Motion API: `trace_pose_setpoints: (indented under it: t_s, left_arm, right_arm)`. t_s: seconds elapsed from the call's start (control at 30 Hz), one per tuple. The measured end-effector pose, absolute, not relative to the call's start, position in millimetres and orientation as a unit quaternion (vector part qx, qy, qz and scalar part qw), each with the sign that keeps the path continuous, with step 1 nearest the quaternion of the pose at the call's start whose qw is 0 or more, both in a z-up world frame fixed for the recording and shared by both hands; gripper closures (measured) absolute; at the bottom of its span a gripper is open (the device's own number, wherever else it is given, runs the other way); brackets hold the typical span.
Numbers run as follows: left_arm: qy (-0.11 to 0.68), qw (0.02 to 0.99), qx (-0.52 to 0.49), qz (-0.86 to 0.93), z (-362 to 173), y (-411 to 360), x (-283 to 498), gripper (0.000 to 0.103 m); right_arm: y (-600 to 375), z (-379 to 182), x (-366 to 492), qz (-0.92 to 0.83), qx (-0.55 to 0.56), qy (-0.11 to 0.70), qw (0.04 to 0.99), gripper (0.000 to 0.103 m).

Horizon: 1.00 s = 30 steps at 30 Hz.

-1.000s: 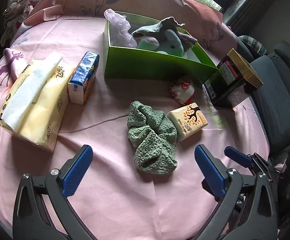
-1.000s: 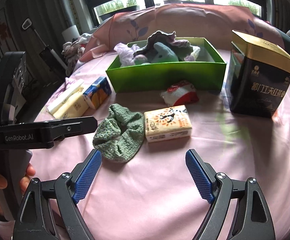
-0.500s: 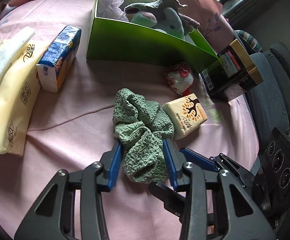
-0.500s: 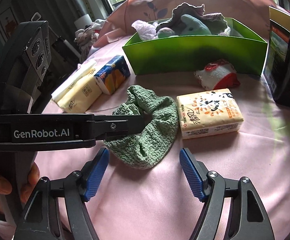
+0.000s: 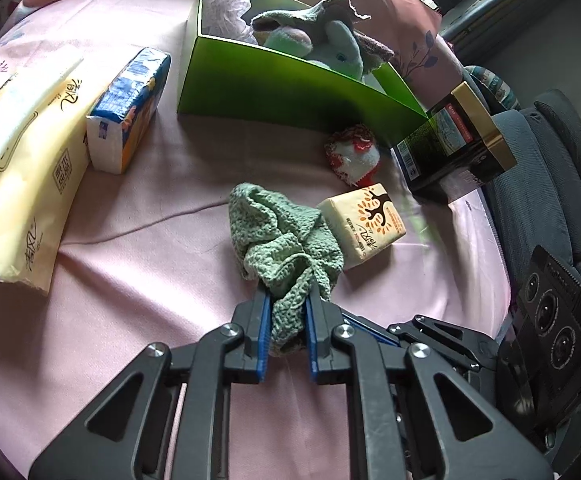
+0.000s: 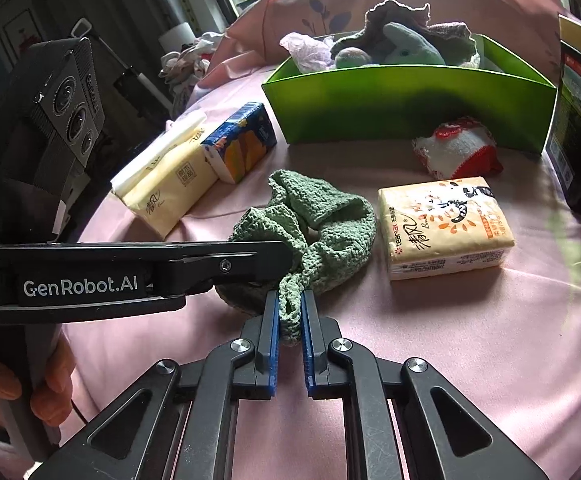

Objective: Organize soft objects
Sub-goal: 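Carry the green knitted cloth into the box and open the left tool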

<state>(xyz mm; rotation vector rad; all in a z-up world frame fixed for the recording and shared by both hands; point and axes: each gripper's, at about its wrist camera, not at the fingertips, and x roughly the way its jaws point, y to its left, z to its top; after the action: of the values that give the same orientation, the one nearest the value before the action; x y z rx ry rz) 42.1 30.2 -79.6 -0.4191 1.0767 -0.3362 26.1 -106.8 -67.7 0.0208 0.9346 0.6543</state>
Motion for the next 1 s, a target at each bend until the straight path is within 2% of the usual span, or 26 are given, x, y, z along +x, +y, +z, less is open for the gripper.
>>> trace_pose_setpoints:
  t_s: [0.47,1.0]
  left_arm:
    - [0.425,0.88,-0.142,-0.158,9,23,54,0.09]
    - [0.395,0.902,-0.079,-0.158,60,-6,157,0.09]
  right_arm:
    - [-105,13,35,0.3,-0.028,0.337,0.892,0.092]
    - [-116,52,128,0.26,-0.011,0.279,0.924,0.092]
